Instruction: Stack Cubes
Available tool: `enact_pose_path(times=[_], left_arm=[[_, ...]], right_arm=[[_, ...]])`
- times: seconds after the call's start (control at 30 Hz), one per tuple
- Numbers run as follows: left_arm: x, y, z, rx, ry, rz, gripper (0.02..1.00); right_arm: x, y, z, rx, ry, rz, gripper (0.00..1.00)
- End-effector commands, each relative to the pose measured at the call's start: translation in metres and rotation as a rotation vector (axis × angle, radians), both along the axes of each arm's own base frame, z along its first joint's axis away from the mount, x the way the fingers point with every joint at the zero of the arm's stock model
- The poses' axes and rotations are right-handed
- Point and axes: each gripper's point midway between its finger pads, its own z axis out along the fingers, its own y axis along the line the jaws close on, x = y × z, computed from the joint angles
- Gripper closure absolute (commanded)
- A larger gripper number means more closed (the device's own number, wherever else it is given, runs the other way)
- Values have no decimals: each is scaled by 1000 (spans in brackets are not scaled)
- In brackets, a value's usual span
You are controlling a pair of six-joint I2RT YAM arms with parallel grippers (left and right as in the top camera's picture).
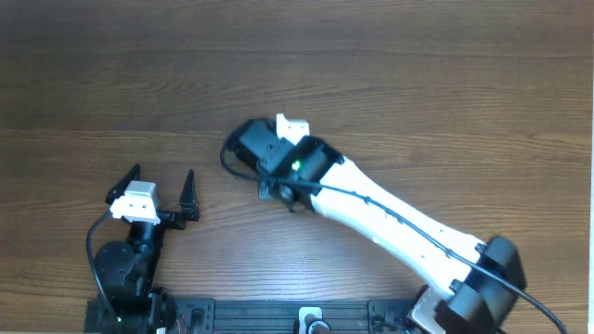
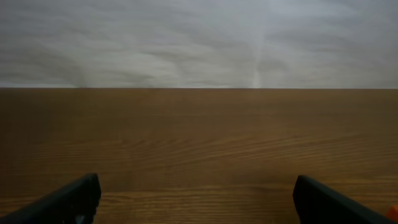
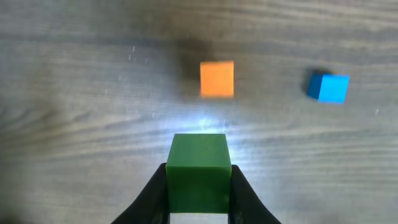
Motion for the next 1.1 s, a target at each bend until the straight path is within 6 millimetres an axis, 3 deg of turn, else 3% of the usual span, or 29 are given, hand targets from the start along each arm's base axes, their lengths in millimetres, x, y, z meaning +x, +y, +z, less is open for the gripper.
enact_pose_path(times=[0.03, 0.27, 0.7, 1.1], left_arm=[[0, 3, -1, 12, -2, 13, 20], [0, 3, -1, 12, -2, 13, 20], [0, 3, -1, 12, -2, 13, 18], [0, 3, -1, 12, -2, 13, 20]], right_arm=[[22, -1, -14, -57, 23, 27, 985], [33, -6, -34, -94, 76, 13, 989], [41, -10, -41, -95, 86, -9, 989], [43, -2, -50, -65, 108, -6, 989]])
